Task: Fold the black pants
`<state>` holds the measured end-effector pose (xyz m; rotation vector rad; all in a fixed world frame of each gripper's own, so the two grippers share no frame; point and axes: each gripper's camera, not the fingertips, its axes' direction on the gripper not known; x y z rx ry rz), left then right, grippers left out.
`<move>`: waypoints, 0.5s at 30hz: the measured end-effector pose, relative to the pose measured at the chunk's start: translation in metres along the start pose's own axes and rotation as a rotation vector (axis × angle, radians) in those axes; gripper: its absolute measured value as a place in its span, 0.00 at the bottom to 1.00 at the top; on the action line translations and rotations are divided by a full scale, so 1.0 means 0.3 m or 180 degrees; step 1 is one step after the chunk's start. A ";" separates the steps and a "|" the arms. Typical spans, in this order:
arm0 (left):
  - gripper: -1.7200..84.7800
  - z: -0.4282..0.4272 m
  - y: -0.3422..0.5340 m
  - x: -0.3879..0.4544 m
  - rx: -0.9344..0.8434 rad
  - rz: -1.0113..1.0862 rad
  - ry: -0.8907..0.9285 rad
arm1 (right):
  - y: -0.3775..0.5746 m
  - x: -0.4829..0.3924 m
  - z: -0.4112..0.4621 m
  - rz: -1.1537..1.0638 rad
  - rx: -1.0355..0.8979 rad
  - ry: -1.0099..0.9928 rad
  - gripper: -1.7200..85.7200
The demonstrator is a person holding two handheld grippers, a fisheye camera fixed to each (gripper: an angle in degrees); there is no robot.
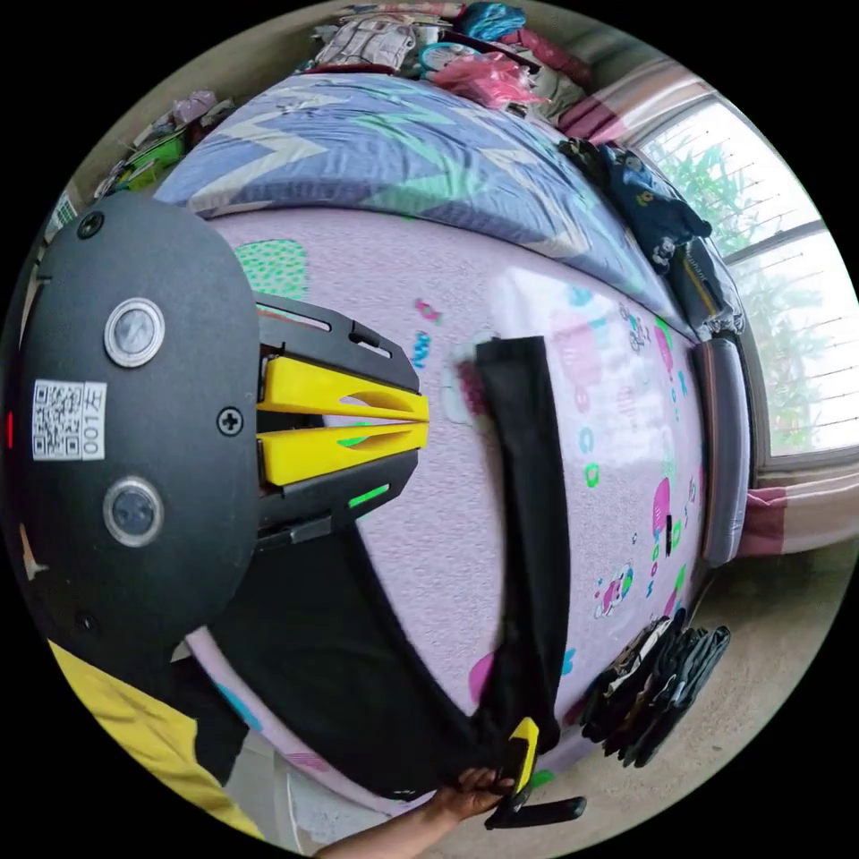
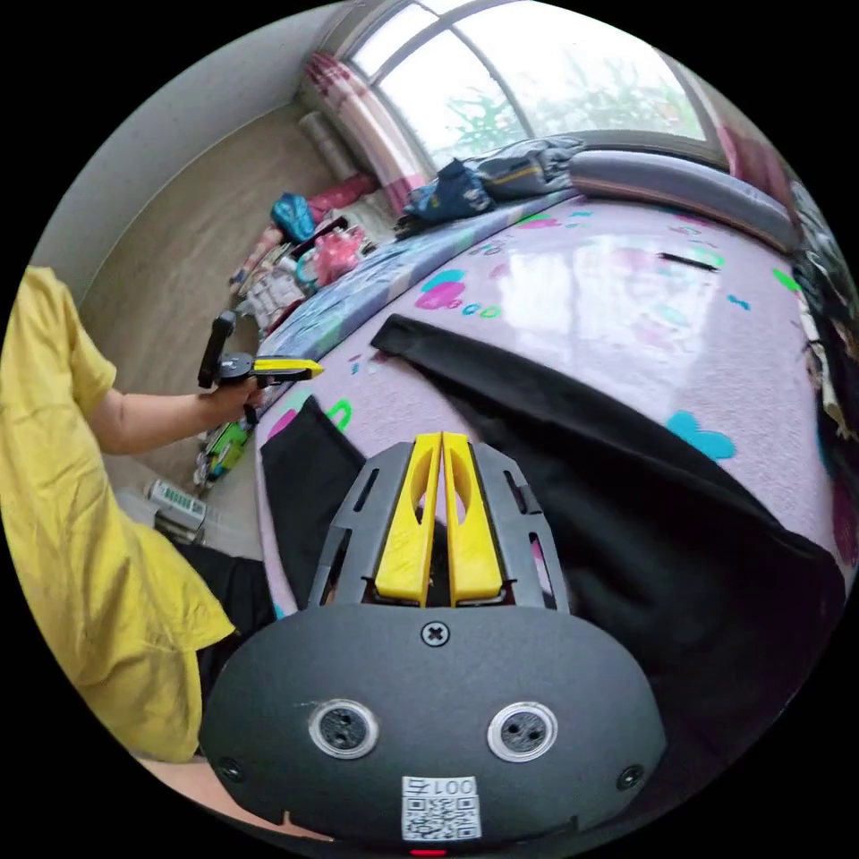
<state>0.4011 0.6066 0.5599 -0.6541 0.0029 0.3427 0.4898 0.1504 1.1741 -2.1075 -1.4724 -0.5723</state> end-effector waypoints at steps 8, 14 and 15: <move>0.01 -0.082 0.346 -0.071 -0.0350 0.0021 -0.0167 | 0.092 -0.239 0.181 -0.0090 -0.0694 0.0298 0.03; 0.00 -0.076 0.451 -0.104 -0.0365 -0.0049 -0.0233 | 0.102 -0.279 0.303 0.0122 -0.0953 0.0571 0.03; 0.00 -0.092 0.465 -0.119 -0.0286 -0.0070 -0.0211 | 0.104 -0.284 0.317 0.0138 -0.0986 0.0583 0.03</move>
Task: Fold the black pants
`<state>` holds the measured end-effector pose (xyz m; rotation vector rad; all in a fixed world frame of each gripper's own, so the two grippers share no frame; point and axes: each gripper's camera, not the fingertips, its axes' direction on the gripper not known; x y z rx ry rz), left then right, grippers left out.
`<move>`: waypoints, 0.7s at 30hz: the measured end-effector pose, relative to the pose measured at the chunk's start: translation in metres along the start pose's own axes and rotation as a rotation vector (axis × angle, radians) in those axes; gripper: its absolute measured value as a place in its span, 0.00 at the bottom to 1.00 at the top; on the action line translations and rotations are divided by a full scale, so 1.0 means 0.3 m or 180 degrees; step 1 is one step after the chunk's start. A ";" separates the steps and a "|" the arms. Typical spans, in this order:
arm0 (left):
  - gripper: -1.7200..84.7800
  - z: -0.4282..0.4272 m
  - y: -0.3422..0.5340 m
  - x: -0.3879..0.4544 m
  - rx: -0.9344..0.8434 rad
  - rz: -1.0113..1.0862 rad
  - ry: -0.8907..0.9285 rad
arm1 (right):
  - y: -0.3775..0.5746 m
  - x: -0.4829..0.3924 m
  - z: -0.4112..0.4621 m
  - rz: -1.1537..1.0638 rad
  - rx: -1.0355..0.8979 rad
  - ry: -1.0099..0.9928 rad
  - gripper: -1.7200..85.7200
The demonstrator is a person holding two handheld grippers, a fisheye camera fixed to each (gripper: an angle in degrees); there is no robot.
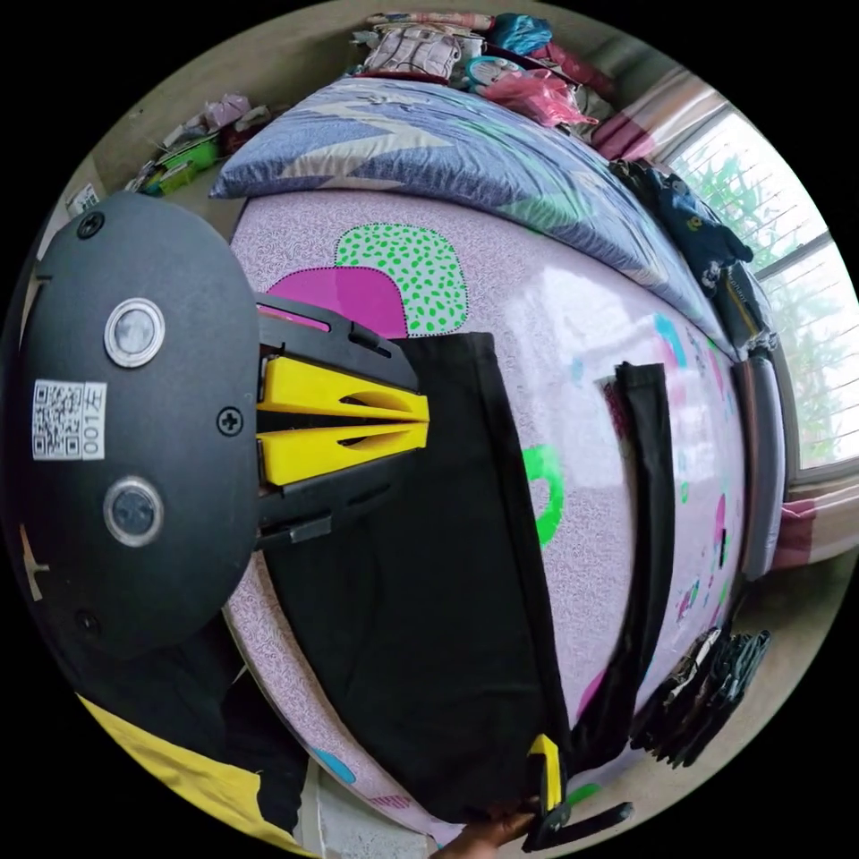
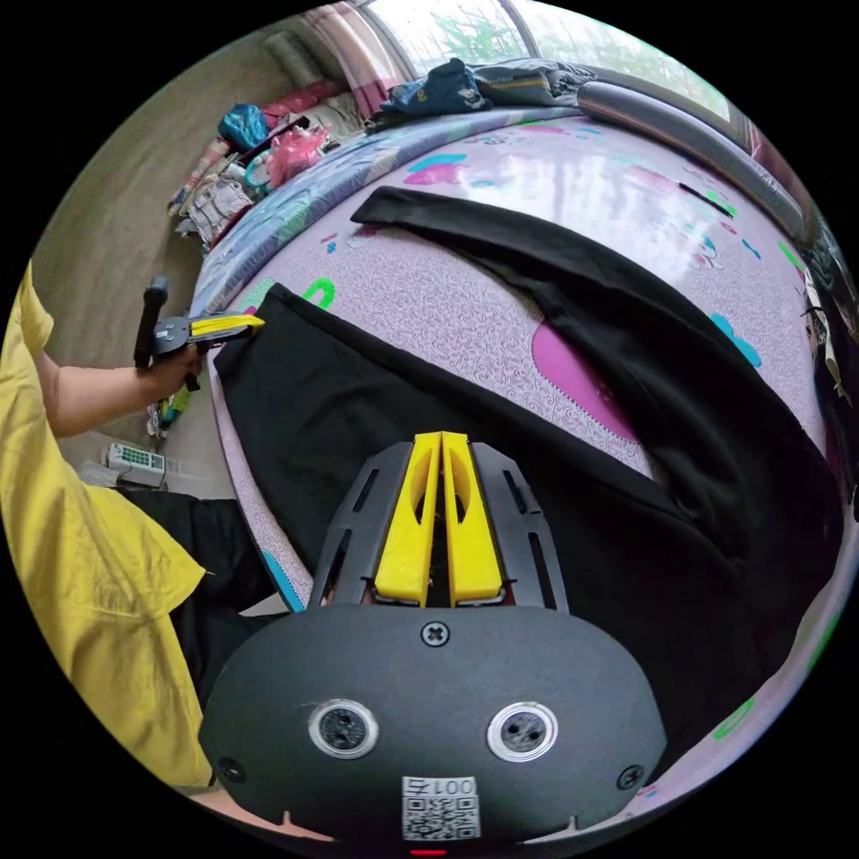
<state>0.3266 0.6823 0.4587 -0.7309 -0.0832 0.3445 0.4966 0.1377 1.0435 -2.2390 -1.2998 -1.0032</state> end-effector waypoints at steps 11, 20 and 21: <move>0.01 -0.123 0.056 -0.103 0.0035 -0.0137 0.0007 | -0.010 -0.054 0.067 0.0446 0.0234 -0.0042 0.02; 0.00 -0.255 -0.114 -0.145 0.0554 0.0124 0.0070 | -0.137 -0.099 0.027 0.0057 0.0726 0.0522 0.03; 0.00 -0.255 -0.152 -0.138 0.0581 0.0310 -0.0003 | -0.159 -0.116 0.039 -0.0064 0.0698 0.0600 0.03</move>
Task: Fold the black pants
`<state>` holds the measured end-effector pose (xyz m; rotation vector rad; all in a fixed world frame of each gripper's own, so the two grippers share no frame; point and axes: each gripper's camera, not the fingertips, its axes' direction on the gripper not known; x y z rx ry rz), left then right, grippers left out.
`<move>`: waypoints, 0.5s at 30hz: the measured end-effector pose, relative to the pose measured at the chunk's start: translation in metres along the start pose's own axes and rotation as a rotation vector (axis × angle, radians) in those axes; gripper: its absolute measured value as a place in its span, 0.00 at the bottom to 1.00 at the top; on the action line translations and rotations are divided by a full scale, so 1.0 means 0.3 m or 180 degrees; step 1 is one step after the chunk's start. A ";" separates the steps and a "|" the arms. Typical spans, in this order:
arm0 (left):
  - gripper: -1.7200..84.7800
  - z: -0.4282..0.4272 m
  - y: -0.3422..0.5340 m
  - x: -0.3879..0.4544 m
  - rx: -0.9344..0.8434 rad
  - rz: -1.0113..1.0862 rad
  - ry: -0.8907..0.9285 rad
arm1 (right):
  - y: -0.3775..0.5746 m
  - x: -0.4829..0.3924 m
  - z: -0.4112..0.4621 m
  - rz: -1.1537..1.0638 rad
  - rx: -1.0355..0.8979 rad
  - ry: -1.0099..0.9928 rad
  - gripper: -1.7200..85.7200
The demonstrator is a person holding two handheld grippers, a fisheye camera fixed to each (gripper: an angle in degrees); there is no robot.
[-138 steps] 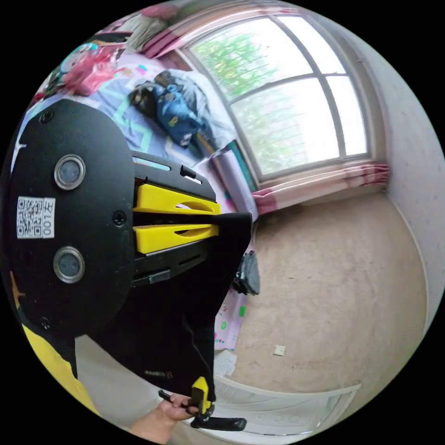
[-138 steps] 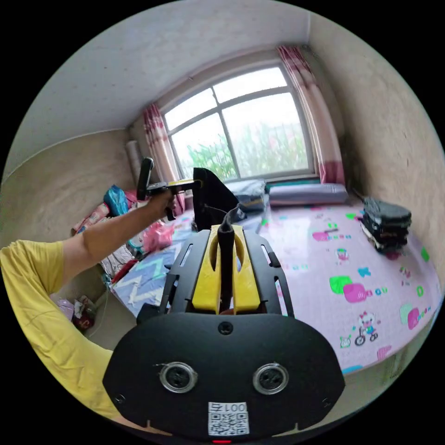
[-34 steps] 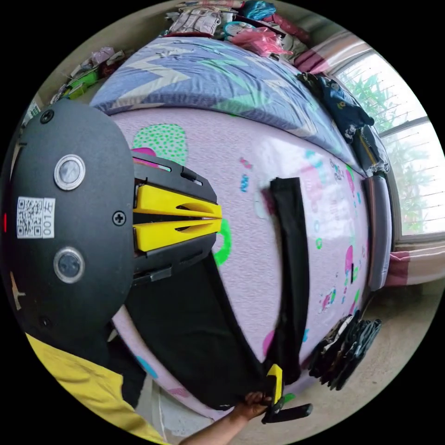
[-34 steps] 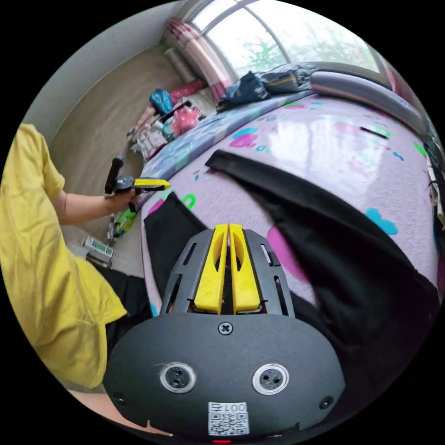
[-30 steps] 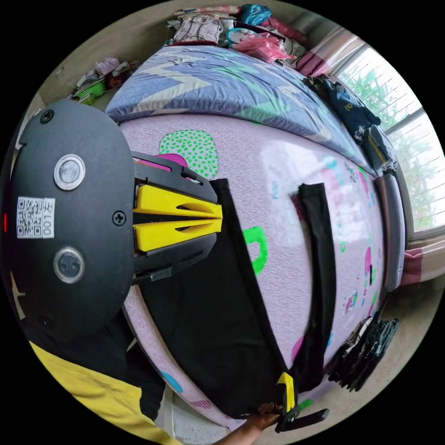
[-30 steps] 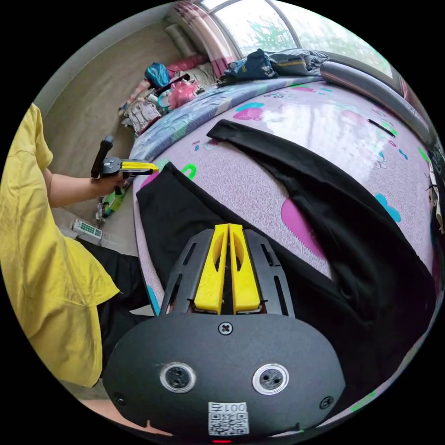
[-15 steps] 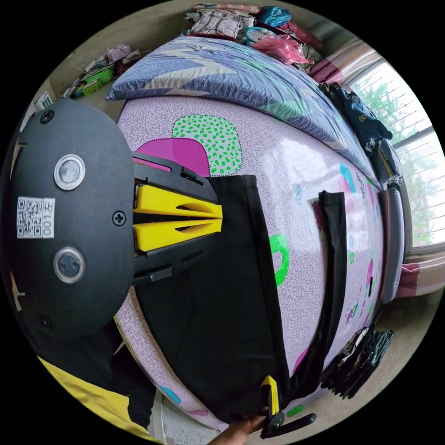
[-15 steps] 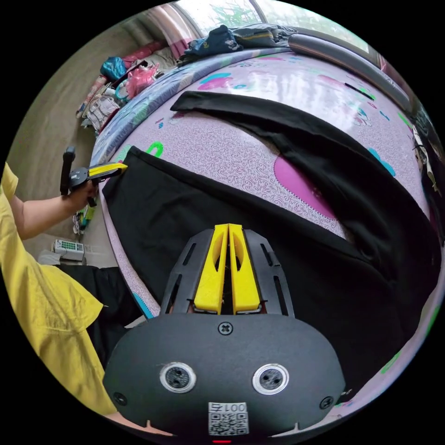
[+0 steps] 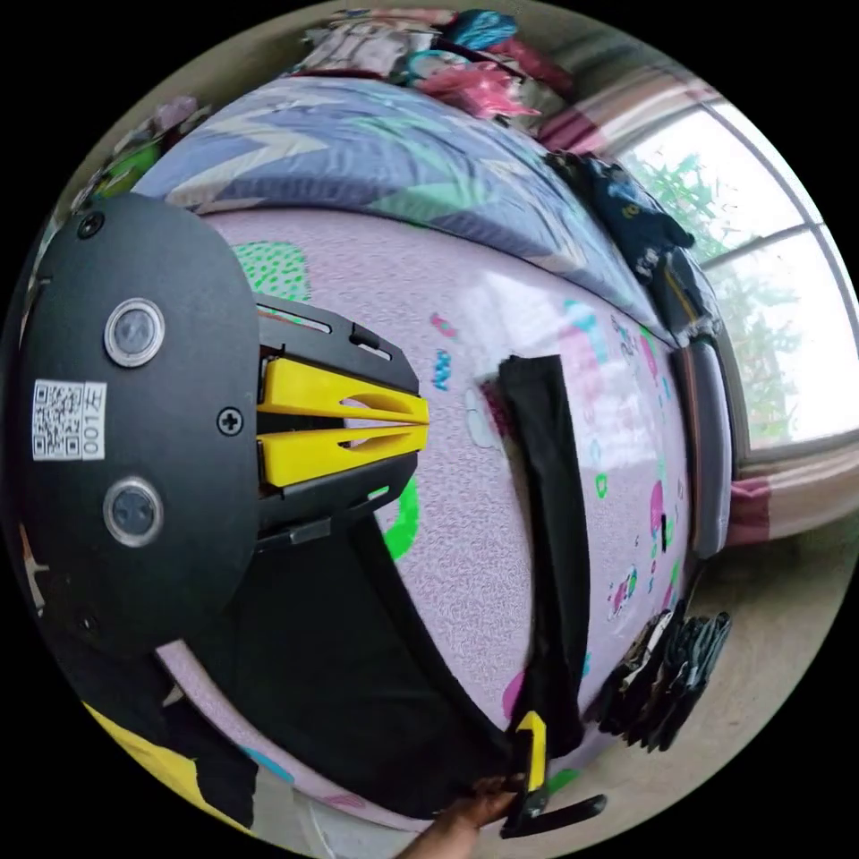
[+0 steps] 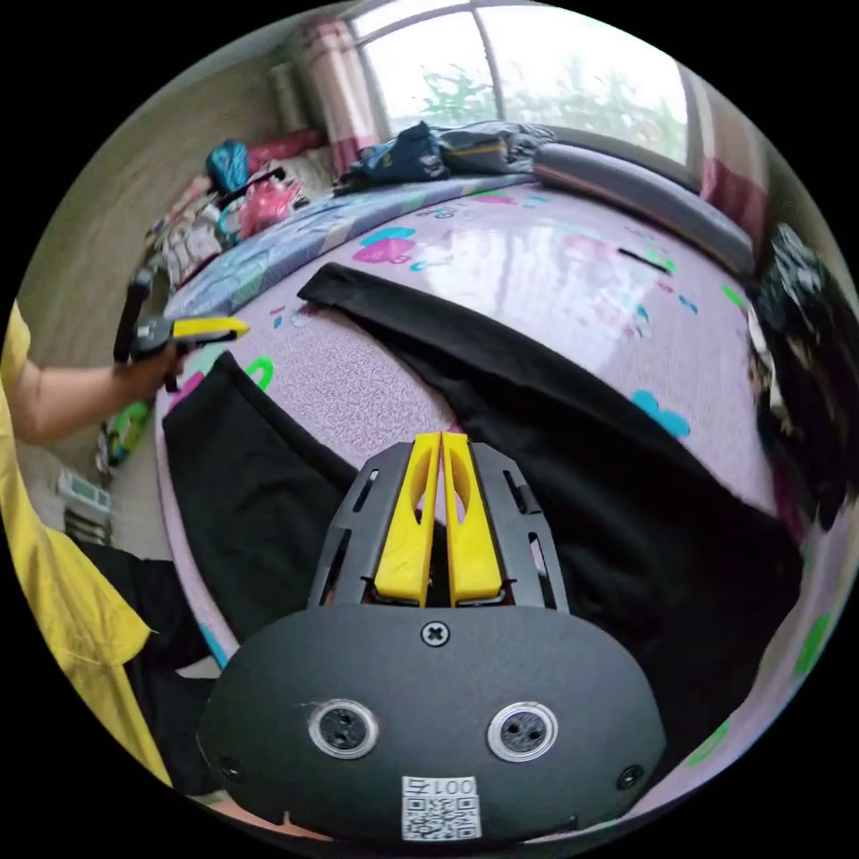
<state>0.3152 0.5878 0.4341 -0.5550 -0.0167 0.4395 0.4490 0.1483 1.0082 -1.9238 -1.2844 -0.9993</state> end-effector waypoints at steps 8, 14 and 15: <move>0.07 0.029 -0.161 0.007 -0.0039 0.1600 -0.0593 | -0.142 -0.072 0.057 -0.0946 -0.0083 0.0411 0.03; 0.07 0.040 -0.212 -0.028 -0.0081 0.2297 -0.0846 | -0.102 -0.071 0.104 -0.1529 -0.0677 0.1020 0.04; 0.07 0.039 -0.217 -0.029 -0.0082 0.2466 -0.0898 | -0.097 -0.075 0.111 -0.1601 -0.0737 0.1077 0.04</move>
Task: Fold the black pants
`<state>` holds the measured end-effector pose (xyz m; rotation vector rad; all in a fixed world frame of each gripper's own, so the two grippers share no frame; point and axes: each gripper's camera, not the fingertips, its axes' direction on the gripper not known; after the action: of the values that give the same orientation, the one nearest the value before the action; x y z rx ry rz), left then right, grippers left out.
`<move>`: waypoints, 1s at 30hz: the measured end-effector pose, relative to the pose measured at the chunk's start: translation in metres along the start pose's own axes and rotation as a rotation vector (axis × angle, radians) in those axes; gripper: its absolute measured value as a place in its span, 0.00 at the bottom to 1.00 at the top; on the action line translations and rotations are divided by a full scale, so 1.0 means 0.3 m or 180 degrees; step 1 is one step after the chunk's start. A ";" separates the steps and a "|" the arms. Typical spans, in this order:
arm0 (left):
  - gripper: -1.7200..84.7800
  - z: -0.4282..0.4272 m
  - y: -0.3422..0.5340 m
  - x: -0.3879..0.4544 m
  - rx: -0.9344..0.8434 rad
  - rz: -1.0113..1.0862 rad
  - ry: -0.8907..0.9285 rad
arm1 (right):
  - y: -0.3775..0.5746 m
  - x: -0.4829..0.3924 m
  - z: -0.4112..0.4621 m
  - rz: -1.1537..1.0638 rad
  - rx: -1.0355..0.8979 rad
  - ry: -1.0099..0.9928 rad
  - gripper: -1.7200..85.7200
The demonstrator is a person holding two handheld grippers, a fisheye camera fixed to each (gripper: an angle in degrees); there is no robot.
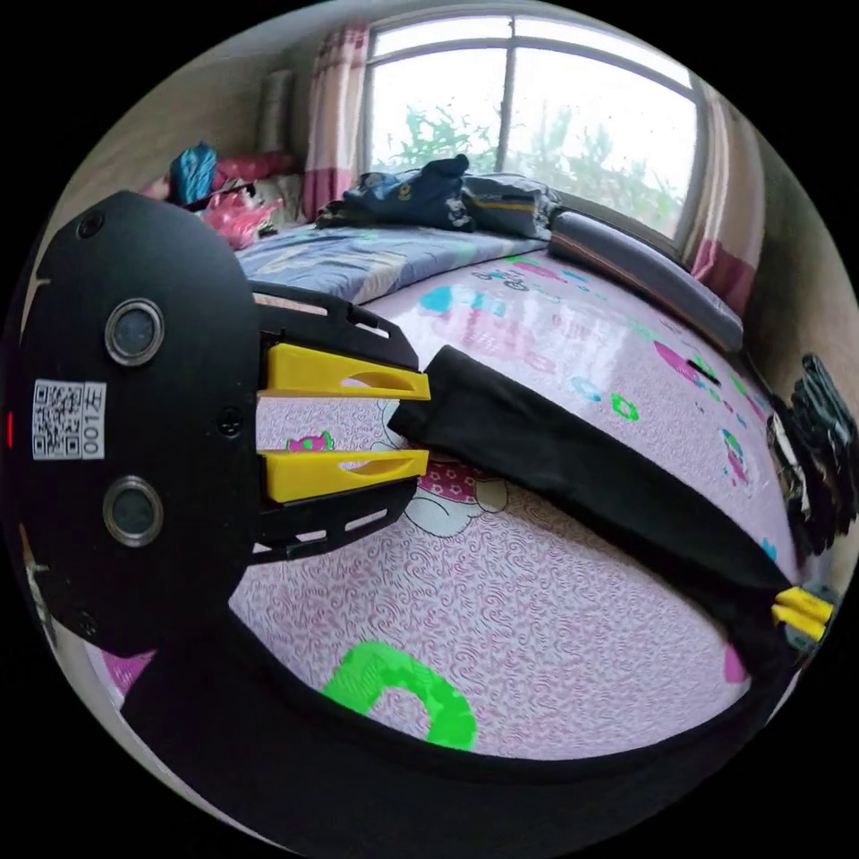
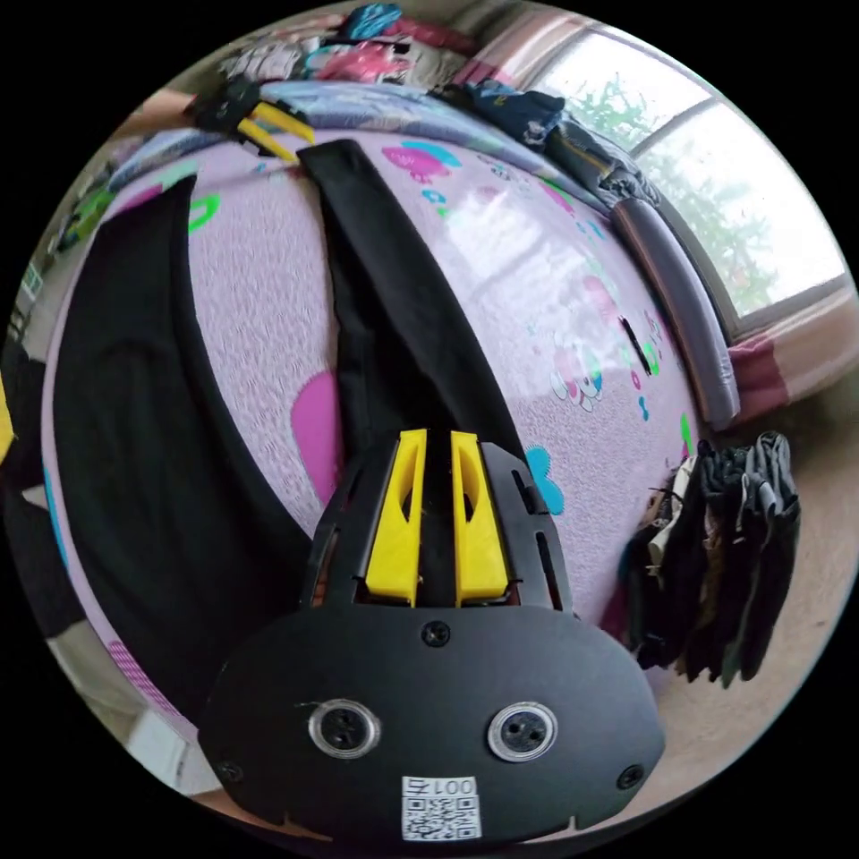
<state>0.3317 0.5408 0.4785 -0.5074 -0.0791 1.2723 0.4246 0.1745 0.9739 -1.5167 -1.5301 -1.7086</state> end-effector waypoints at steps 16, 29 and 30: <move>0.06 -0.095 -0.048 -0.183 0.0096 0.0694 -0.0032 | -0.075 0.013 -0.022 -0.0792 -0.0442 0.0421 0.08; 0.02 -0.183 -0.224 -0.745 0.0265 -0.0043 0.1021 | -0.093 0.512 -0.133 0.0345 -0.0115 -0.0372 0.04; 0.02 -0.133 -0.267 -0.857 0.0118 -0.0394 0.1513 | -0.090 0.556 -0.118 0.0552 -0.0084 -0.0522 0.04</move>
<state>0.3374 0.2739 0.5318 -0.7488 0.3071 1.0038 0.3297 0.2112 1.1136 -1.7857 -1.4104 -1.5455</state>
